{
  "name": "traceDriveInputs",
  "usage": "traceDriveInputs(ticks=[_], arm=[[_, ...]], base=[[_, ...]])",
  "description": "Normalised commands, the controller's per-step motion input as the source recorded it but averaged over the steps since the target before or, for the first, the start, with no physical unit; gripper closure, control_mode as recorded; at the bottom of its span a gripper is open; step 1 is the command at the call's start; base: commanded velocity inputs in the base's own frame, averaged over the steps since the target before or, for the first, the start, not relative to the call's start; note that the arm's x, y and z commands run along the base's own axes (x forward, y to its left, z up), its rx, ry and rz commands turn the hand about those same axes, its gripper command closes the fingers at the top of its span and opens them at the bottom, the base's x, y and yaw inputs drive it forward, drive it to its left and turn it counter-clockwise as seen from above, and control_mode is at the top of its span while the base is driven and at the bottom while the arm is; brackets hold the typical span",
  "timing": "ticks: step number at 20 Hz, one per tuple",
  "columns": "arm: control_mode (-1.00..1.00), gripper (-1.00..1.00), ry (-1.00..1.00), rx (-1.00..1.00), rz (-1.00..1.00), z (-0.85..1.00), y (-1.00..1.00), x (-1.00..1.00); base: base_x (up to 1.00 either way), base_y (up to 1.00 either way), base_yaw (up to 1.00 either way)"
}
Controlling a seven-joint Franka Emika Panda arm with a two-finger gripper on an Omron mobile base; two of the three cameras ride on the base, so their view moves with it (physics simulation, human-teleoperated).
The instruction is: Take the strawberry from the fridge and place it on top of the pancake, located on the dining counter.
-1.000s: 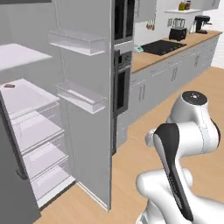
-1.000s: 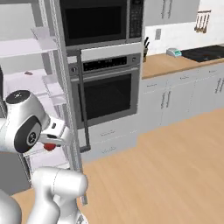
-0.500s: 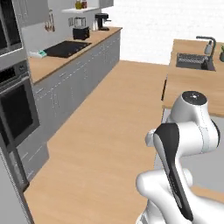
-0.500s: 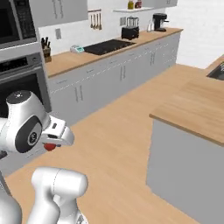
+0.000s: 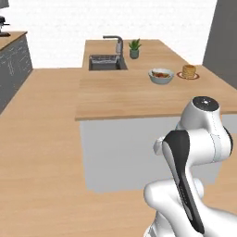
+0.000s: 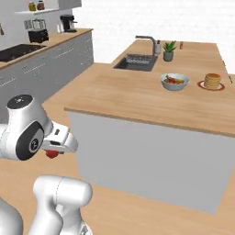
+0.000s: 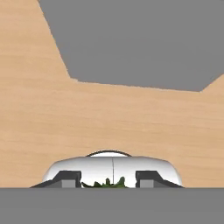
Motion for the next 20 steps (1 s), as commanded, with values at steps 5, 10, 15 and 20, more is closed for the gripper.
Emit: traceDriveInputs(ticks=[5,10,15,20], arm=[[1.0,1.0,0.0,0.0,0.0,0.0,0.0,0.0],[1.0,1.0,0.0,0.0,0.0,0.0,0.0,0.0],[1.0,1.0,0.0,0.0,0.0,0.0,0.0,0.0],[1.0,1.0,0.0,0.0,0.0,0.0,0.0,0.0]], base=[[0.0,-1.0,-0.57],[0.16,-1.0,-0.47],[0.58,-1.0,-0.23],[0.97,-1.0,0.0]])
